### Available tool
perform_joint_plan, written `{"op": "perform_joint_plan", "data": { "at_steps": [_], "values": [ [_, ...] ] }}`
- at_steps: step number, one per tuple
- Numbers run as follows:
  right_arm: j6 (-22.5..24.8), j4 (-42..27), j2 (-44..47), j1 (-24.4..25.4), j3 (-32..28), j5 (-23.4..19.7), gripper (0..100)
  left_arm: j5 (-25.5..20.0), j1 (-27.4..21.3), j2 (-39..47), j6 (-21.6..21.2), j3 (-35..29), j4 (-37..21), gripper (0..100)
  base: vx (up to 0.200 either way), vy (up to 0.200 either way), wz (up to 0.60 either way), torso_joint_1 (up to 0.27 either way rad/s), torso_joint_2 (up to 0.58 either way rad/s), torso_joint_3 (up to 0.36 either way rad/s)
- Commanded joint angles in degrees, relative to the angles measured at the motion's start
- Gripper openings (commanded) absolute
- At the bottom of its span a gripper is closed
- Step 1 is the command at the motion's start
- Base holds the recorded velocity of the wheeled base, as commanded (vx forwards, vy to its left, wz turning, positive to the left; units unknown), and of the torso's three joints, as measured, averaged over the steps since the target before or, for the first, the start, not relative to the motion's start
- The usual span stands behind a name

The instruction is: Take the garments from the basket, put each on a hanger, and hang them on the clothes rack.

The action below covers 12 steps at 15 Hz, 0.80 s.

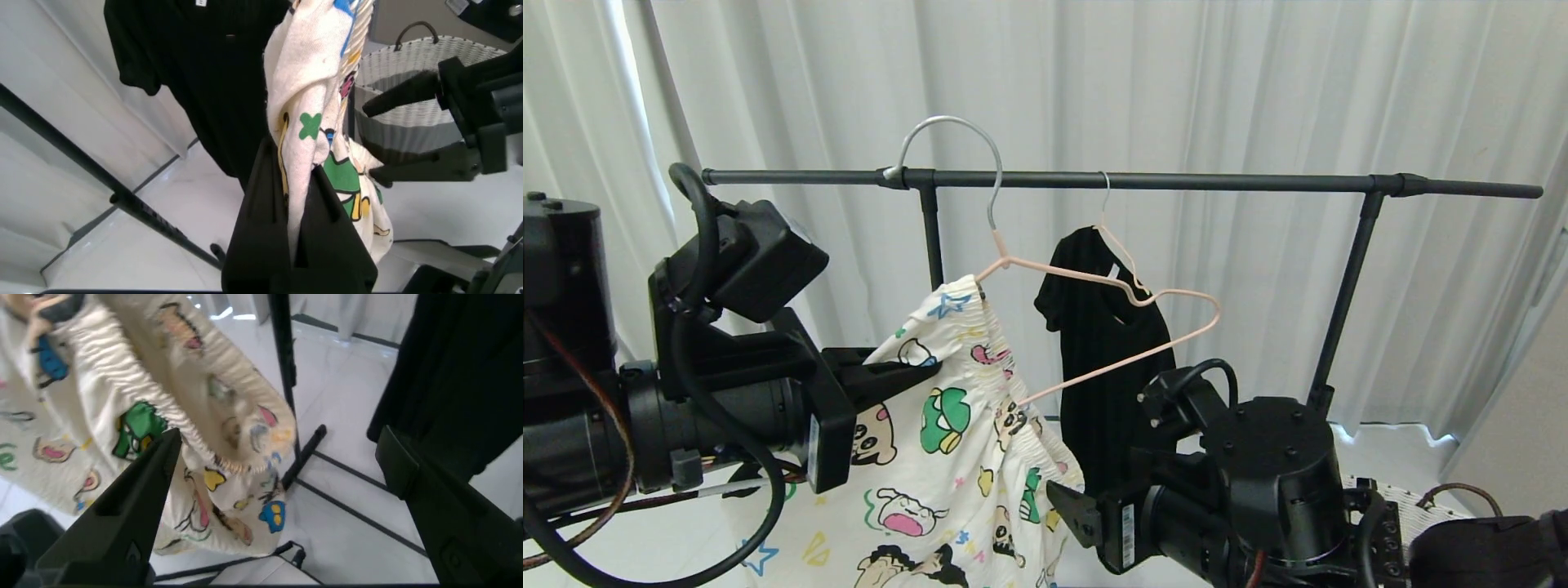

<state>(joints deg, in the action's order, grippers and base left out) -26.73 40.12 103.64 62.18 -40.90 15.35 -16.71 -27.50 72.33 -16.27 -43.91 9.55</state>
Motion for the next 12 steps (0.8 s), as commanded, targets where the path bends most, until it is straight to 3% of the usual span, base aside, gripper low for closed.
{"op": "perform_joint_plan", "data": {
  "at_steps": [1,12],
  "values": [
    [-0.1,0.0,-0.6,-0.9,0.3,0.9,100,0.0,0.0,0.0,0.0,0.0,0.0,0,0.000,0.000,0.00,0.000,0.00,0.000],
    [2.2,0.0,1.4,-1.4,0.6,1.5,100,0.0,-3.1,-0.4,0.0,-0.3,0.0,0,0.000,0.000,0.00,0.000,0.00,0.000]
  ]
}}
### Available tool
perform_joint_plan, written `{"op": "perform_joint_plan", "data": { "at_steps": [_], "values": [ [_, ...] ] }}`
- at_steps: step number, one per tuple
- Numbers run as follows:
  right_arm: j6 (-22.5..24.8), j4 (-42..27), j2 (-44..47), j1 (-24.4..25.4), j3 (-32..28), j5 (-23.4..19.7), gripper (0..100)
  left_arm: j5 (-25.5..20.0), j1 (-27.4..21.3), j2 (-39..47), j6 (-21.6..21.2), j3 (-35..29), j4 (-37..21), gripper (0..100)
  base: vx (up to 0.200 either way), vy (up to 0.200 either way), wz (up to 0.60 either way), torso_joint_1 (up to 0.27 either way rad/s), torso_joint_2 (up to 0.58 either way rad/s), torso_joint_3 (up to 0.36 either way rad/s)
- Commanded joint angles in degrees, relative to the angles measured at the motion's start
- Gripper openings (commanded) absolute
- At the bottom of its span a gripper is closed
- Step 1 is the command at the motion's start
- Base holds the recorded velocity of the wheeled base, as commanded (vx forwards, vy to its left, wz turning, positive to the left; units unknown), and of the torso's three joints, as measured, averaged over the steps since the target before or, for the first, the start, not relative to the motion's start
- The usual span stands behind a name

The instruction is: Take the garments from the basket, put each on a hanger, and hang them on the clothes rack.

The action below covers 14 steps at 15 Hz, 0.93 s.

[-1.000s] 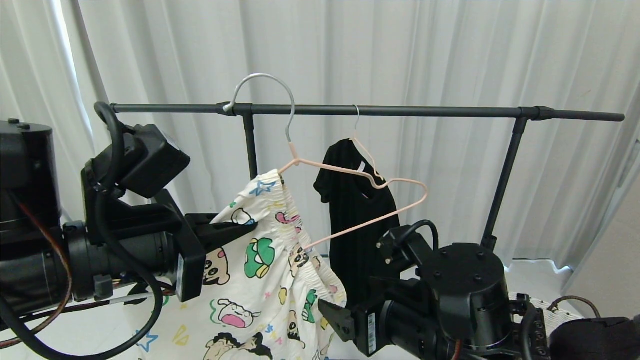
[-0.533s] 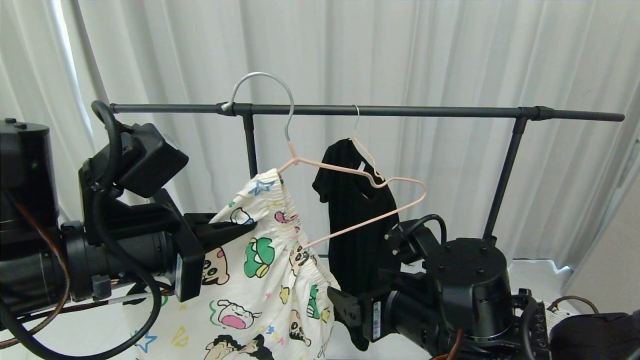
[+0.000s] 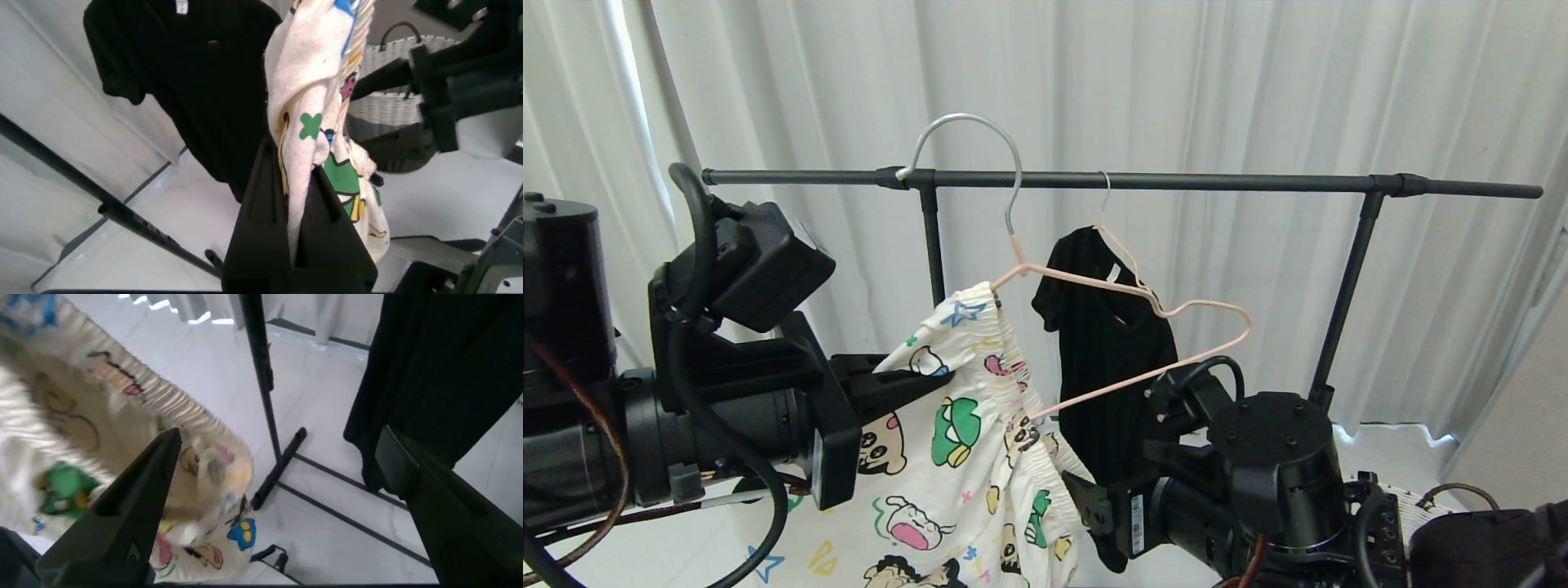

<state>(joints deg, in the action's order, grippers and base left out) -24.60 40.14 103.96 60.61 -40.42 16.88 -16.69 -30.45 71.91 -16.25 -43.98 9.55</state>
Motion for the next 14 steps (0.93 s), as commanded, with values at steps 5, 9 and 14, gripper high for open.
{"op": "perform_joint_plan", "data": {
  "at_steps": [5,9,14],
  "values": [
    [2.0,-0.1,3.0,-1.5,2.2,6.0,100,0.1,1.5,0.0,0.0,-1.2,0.9,0,0.000,0.000,0.00,0.000,0.00,0.000],
    [5.9,0.1,2.6,-8.8,5.4,9.0,100,0.1,3.9,0.1,0.0,-0.4,2.1,0,0.000,0.000,0.00,0.000,0.00,0.000],
    [12.2,5.0,2.2,-19.4,5.4,9.0,100,0.2,6.7,0.1,-2.1,2.6,3.8,0,0.000,0.000,0.00,0.000,0.00,0.000]
  ]
}}
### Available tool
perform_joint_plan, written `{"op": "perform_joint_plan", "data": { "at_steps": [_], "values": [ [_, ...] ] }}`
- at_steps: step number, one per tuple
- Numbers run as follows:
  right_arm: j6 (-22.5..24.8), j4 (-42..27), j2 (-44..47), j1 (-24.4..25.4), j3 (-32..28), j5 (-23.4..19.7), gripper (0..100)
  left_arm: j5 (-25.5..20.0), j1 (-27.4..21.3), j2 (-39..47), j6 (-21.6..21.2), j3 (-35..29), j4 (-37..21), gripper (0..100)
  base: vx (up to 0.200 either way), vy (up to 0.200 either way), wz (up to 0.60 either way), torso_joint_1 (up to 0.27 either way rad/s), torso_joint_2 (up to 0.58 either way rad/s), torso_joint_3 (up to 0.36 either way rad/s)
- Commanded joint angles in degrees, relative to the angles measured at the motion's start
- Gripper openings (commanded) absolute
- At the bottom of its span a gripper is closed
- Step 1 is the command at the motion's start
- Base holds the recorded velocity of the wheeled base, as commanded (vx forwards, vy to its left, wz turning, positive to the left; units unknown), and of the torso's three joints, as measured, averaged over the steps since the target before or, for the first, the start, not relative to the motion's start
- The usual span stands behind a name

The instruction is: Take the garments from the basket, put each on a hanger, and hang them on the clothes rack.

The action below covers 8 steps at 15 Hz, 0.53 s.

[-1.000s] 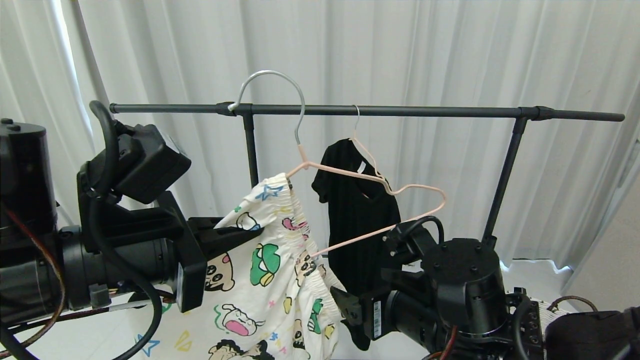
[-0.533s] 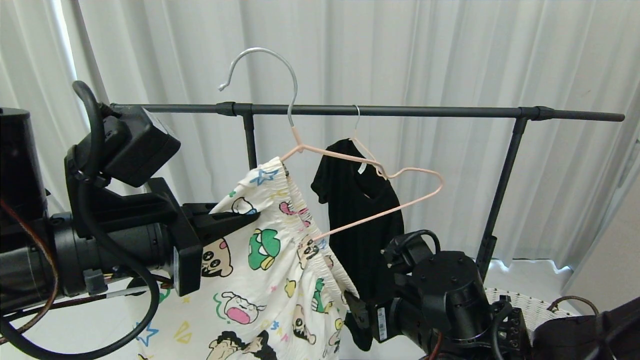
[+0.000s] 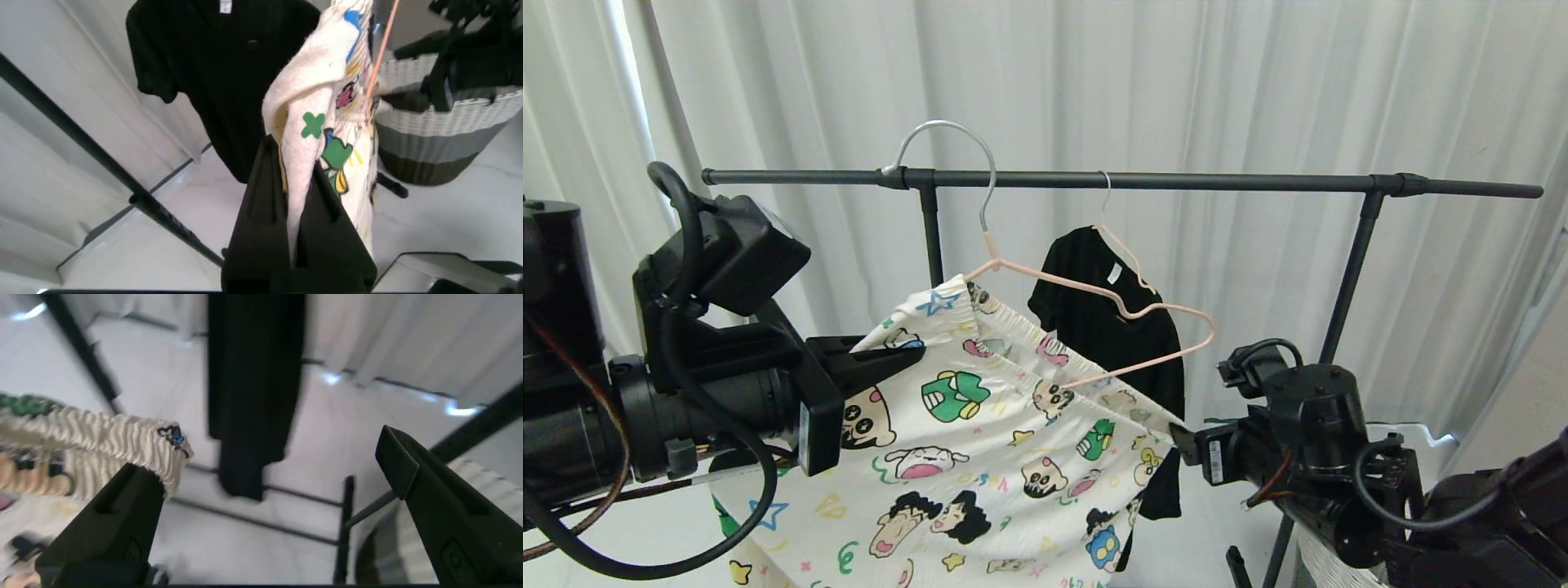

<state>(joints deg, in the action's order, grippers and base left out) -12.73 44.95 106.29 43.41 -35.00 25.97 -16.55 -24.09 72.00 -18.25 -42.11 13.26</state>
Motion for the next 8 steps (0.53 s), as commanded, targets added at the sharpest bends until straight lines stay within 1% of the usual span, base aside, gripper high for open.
{"op": "perform_joint_plan", "data": {
  "at_steps": [1,2,3,4,7,8],
  "values": [
    [1.9,1.8,-0.4,-4.7,-0.2,-0.6,100,0.0,0.6,-0.1,-3.9,3.6,1.6,0,0.000,0.000,0.00,0.000,0.00,0.000],
    [2.2,2.1,-0.7,-5.3,-0.2,-1.1,100,0.0,0.8,-0.1,-5.0,4.7,1.9,0,0.000,0.000,0.00,0.000,0.00,0.000],
    [2.5,2.2,-1.9,-6.4,-0.1,-2.9,100,-0.1,0.8,-0.2,-7.6,7.2,2.2,0,0.000,0.000,0.00,0.000,0.00,0.000],
    [2.6,2.2,-2.8,-6.8,-0.1,-4.1,100,-0.1,0.7,-0.1,-8.8,8.7,2.2,0,0.000,0.000,0.00,0.000,0.00,0.000],
    [2.6,2.2,-5.4,-7.0,0.1,-5.0,100,-0.1,0.7,1.5,-13.2,13.0,2.2,0,0.000,0.000,0.00,0.000,0.00,0.000],
    [2.8,2.1,-6.5,-6.9,0.1,-5.9,100,0.0,0.7,2.3,-13.8,13.9,2.2,0,0.000,0.000,0.00,0.000,0.00,0.000]
  ]
}}
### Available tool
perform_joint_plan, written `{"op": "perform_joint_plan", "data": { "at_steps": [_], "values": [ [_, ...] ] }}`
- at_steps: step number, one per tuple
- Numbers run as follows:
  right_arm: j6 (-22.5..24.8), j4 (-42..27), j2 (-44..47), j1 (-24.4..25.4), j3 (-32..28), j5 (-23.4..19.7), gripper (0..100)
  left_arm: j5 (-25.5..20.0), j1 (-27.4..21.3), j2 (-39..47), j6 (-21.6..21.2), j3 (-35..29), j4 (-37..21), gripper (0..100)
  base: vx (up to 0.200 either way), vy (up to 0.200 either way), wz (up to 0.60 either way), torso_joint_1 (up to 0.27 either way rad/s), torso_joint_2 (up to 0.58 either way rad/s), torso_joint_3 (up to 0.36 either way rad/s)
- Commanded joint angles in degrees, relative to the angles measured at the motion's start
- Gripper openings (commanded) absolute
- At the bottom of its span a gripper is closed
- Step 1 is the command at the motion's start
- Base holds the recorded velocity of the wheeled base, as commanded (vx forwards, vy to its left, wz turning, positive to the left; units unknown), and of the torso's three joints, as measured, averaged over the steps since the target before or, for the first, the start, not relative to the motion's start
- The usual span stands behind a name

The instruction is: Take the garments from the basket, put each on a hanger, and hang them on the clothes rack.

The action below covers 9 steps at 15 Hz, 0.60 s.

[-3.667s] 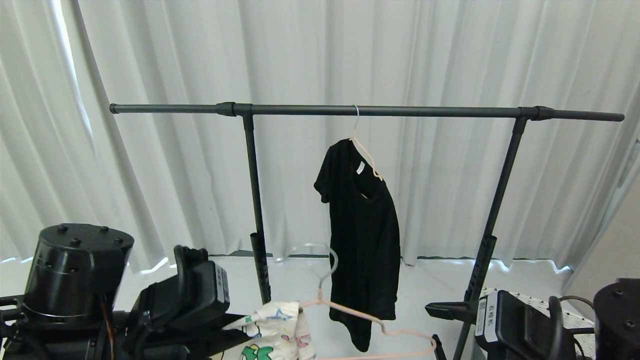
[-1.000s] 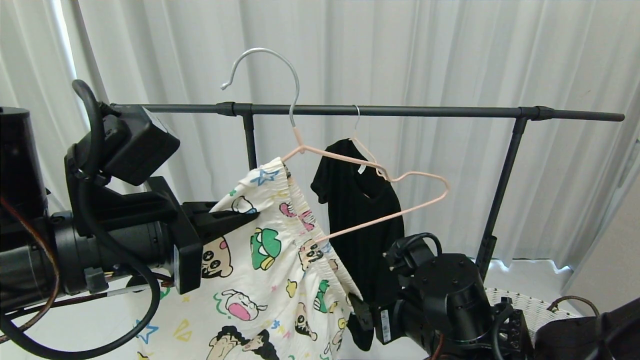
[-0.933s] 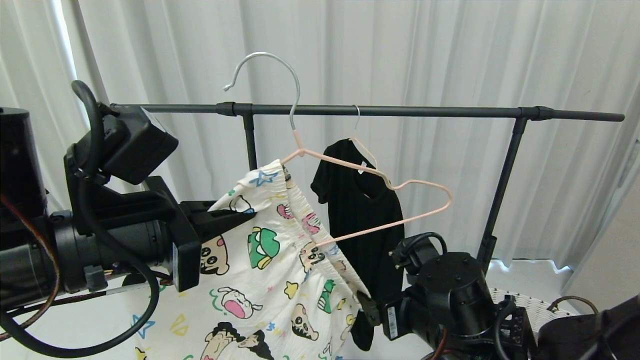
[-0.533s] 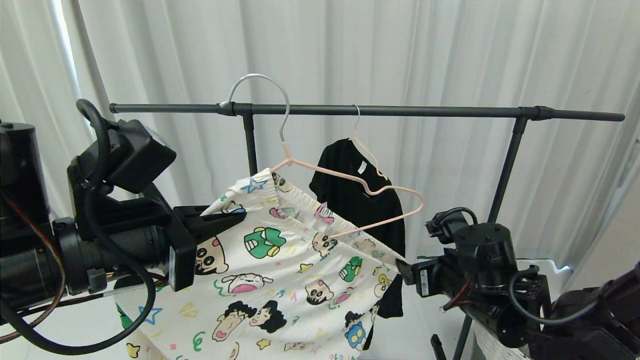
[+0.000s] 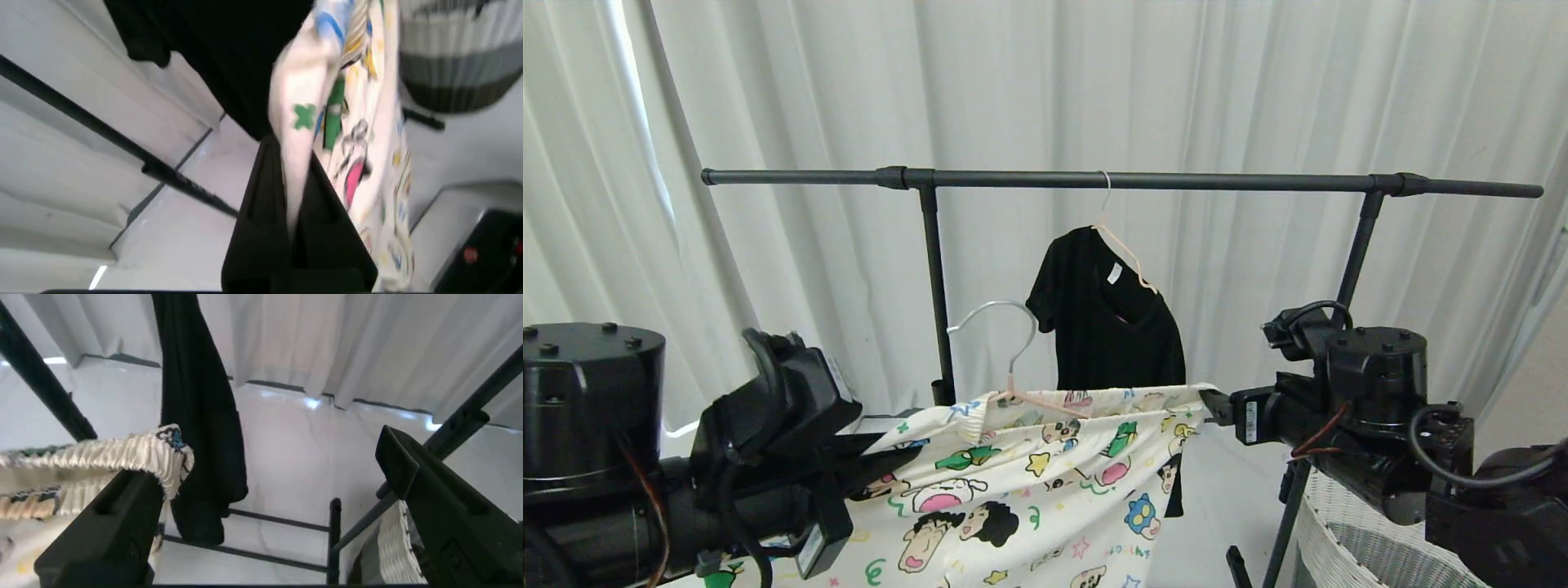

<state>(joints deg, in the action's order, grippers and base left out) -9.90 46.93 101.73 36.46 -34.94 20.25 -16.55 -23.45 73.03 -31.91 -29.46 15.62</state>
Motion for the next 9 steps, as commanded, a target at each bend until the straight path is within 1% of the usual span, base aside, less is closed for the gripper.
{"op": "perform_joint_plan", "data": {
  "at_steps": [1,2,3,4,6,7,8,9],
  "values": [
    [1.2,-0.3,-3.6,0.1,0.0,-2.0,100,0.8,0.0,2.2,-0.3,1.8,-0.1,0,0.000,0.000,0.00,0.000,0.00,0.000],
    [2.8,-1.6,-5.7,0.3,0.0,-4.3,100,3.3,-0.2,3.6,-0.3,1.8,-0.1,0,0.000,0.000,0.00,0.000,0.00,0.000],
    [4.4,-3.9,-8.0,1.1,0.0,-6.6,100,5.4,-1.0,4.7,0.5,1.4,-0.1,0,0.000,0.000,0.00,0.000,0.00,0.000],
    [5.6,-6.5,-10.5,2.3,0.0,-9.2,100,5.7,-1.2,5.1,2.2,0.9,-0.1,0,0.000,0.000,0.00,0.000,0.00,0.000],
    [8.7,-10.5,-14.4,5.5,0.0,-14.2,100,5.7,-3.2,4.7,7.5,0.1,-0.1,0,0.000,0.000,0.00,0.000,0.00,0.000],
    [10.6,-12.0,-15.8,6.7,0.0,-16.7,100,5.7,-4.2,4.3,10.2,-0.1,1.0,0,0.000,0.000,0.00,0.000,0.00,0.000],
    [11.7,-13.0,-16.4,7.1,0.0,-18.3,100,5.7,-4.8,4.2,11.5,-0.1,2.2,0,0.000,0.000,0.00,0.000,0.00,0.000],
    [15.8,-15.8,-17.7,7.2,-0.4,-22.1,100,5.7,-5.6,4.3,13.3,0.3,5.5,0,0.000,0.000,0.00,0.000,0.00,0.000]
  ]
}}
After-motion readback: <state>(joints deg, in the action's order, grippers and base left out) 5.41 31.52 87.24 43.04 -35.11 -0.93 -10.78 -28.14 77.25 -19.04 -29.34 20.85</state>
